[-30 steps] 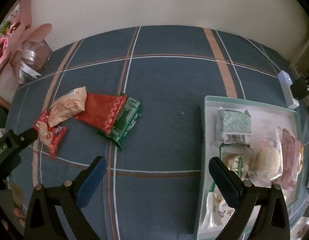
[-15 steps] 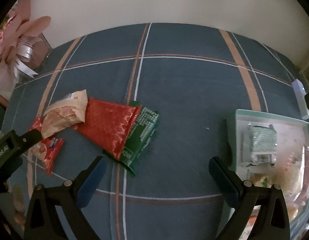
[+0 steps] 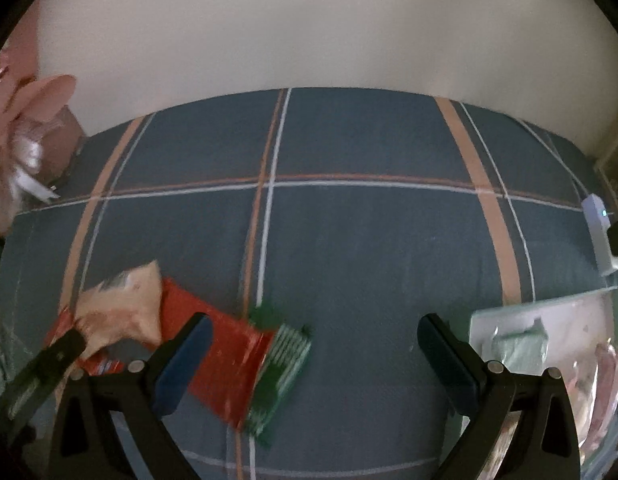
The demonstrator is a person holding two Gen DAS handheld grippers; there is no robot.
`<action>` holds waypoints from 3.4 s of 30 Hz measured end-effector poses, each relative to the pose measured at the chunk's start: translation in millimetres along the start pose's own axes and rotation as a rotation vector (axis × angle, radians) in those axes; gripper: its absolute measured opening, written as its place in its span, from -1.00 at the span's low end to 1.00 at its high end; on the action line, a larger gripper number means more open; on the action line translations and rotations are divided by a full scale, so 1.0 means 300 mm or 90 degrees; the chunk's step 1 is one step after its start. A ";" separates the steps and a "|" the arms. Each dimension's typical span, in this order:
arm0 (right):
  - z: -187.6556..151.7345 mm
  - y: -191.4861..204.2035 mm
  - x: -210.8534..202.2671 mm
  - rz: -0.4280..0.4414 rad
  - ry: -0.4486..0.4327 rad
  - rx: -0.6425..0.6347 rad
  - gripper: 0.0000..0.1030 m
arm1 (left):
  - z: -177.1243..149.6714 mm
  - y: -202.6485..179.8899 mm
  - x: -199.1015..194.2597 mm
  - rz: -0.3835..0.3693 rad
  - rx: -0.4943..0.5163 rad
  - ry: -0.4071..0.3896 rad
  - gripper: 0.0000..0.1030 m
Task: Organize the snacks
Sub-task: 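Move both tools toward the red packs on the tablecloth, then grasp the red 'nice' pack with left tool while right tool grasps red patterned bar, then carry the red 'nice' pack and red bar over the white tray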
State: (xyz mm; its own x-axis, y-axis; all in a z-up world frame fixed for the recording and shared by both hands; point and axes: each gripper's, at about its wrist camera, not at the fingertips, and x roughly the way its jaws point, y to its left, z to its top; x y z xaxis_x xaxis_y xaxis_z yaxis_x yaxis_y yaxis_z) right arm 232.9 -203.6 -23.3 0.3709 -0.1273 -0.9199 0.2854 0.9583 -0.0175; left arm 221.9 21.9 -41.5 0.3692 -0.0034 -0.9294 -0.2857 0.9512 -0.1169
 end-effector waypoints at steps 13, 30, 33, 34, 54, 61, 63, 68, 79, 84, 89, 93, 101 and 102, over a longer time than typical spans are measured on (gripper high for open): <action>0.008 0.046 0.075 -0.012 0.029 -0.061 1.00 | 0.000 -0.007 0.008 0.002 0.005 0.006 0.99; -0.058 0.165 -0.014 0.036 -0.002 -0.163 1.00 | -0.009 0.025 0.052 -0.009 -0.012 0.029 0.99; -0.080 0.217 -0.026 0.066 0.000 -0.182 0.94 | -0.012 0.022 0.060 -0.016 -0.012 0.031 0.90; -0.090 0.237 -0.026 0.077 0.002 -0.193 0.85 | -0.012 0.020 0.062 -0.018 -0.012 0.032 0.77; -0.226 0.362 0.005 0.108 0.032 -0.252 0.28 | -0.020 0.013 0.059 -0.004 0.018 0.036 0.18; -0.237 0.340 0.001 0.121 0.035 -0.234 0.09 | -0.028 0.013 0.050 -0.009 0.015 0.033 -0.02; -0.238 0.335 -0.001 0.122 0.035 -0.228 0.05 | -0.034 0.024 0.046 -0.015 0.016 0.032 -0.08; -0.250 0.322 -0.015 0.121 0.031 -0.221 -0.04 | -0.029 0.045 0.032 -0.036 0.019 0.040 -0.12; -0.265 0.279 -0.047 0.123 0.048 -0.195 -0.07 | -0.026 0.078 -0.004 -0.051 0.014 0.057 -0.14; -0.276 0.246 -0.098 0.132 0.046 -0.179 -0.07 | -0.035 0.090 -0.054 -0.060 0.001 0.055 -0.14; -0.282 0.212 -0.157 0.139 0.038 -0.165 -0.07 | -0.047 0.077 -0.123 -0.079 -0.005 0.045 -0.14; -0.287 0.163 -0.216 0.136 0.029 -0.147 -0.07 | -0.085 0.007 -0.187 -0.092 0.006 0.031 -0.14; -0.293 -0.019 -0.308 0.107 0.019 -0.086 -0.07 | -0.140 -0.110 -0.311 -0.105 0.048 -0.005 -0.14; -0.295 -0.055 -0.318 0.103 0.020 -0.070 -0.07 | -0.151 -0.124 -0.328 -0.110 0.055 -0.009 -0.14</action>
State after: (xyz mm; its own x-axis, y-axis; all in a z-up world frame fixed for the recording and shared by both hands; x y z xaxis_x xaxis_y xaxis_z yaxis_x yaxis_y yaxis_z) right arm 114.6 -184.7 30.2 0.3761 0.0375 -0.9258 0.1251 0.9880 0.0909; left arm 156.1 -27.0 38.2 0.4182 -0.1648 -0.8933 -0.1408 0.9597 -0.2430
